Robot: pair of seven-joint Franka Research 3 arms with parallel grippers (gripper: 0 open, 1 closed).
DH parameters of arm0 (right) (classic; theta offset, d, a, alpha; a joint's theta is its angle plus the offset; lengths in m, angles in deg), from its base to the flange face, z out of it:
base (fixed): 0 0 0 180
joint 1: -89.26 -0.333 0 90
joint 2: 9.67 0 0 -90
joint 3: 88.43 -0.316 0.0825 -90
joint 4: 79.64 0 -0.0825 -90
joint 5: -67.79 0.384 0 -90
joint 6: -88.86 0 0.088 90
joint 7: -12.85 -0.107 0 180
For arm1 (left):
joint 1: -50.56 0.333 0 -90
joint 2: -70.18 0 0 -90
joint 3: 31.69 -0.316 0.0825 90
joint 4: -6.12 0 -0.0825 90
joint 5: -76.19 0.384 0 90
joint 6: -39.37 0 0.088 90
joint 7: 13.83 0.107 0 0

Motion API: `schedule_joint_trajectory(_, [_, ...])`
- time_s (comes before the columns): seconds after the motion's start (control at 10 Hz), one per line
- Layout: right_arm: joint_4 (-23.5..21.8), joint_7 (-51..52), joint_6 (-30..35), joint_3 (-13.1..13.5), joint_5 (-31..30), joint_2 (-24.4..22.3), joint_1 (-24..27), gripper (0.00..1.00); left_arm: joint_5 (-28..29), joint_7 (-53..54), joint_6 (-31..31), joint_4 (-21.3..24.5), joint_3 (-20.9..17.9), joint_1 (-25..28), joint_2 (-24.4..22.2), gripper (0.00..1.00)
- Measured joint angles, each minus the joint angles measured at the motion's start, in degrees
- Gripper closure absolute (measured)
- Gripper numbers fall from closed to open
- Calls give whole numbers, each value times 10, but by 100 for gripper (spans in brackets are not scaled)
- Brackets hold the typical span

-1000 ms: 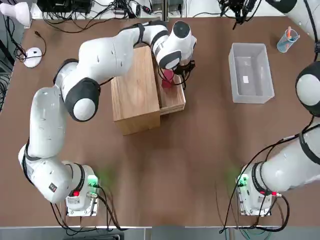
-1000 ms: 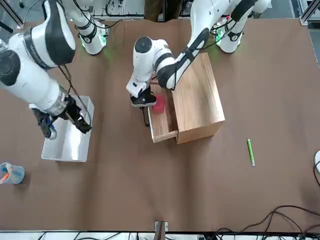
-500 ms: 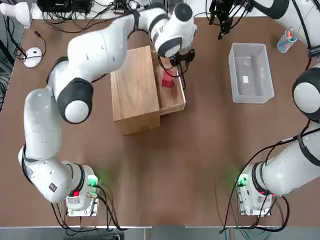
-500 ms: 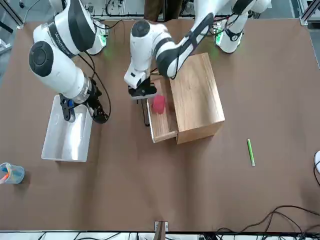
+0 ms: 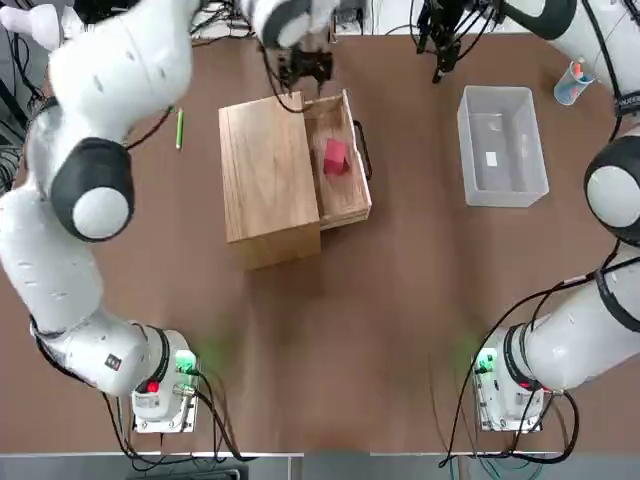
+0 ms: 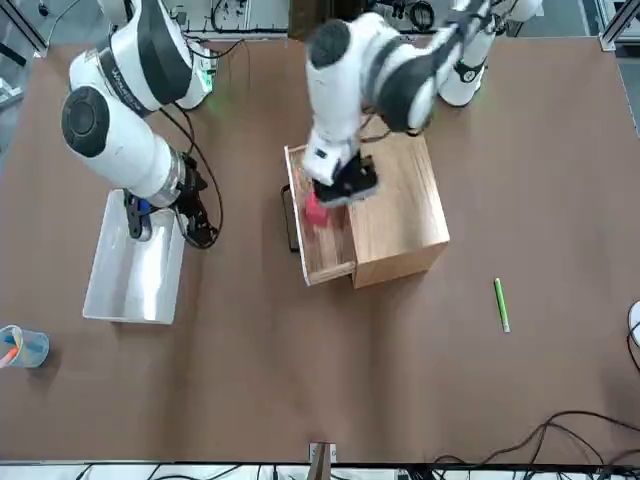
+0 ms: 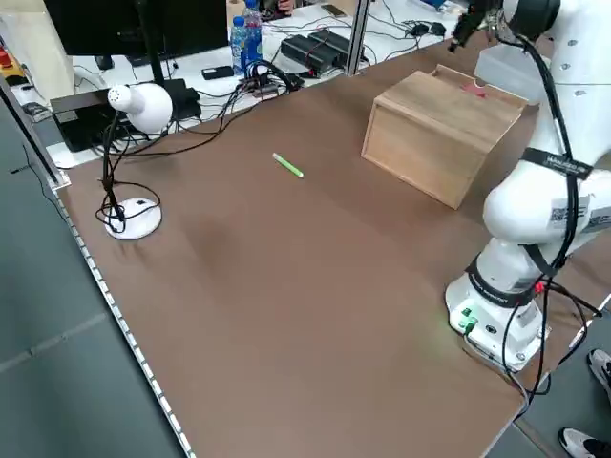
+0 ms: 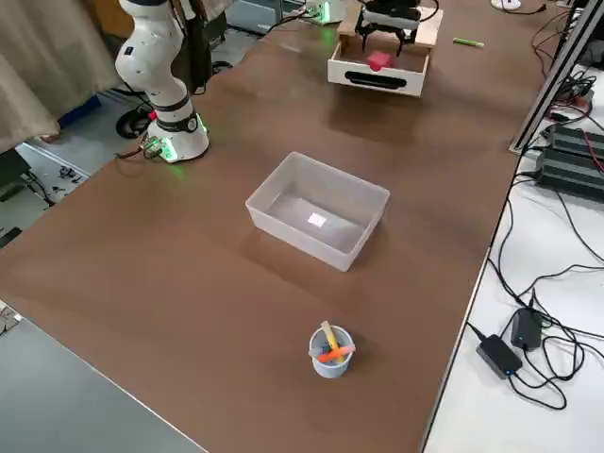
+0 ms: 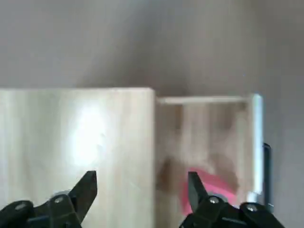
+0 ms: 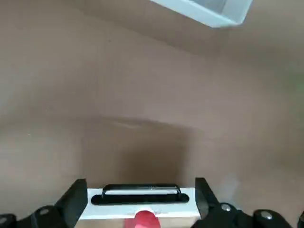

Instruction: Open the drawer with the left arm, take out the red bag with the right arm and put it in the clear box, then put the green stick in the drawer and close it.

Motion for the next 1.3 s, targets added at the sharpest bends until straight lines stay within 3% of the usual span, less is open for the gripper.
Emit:
schedule_joint_trajectory(0.3, [-24, -160, -36, -2, 14, 1, -104, 0, -65, 161, 20, 76, -24, 99, -63, 13])
schedule_joint_trajectory(0.7, [-108, -318, -184, -2, 14, 5, -211, 0, -142, 367, 123, 177, -197, 118, -95, 4])
schedule_joint_trajectory(1.0, [-126, -428, -285, -1, 14, 43, -260, 0, -146, 437, 227, 226, -287, 122, -58, 0])
schedule_joint_trajectory(1.3, [-122, -441, -308, 7, 13, 66, -264, 0, -202, 508, 320, 227, -325, 140, 25, 1])
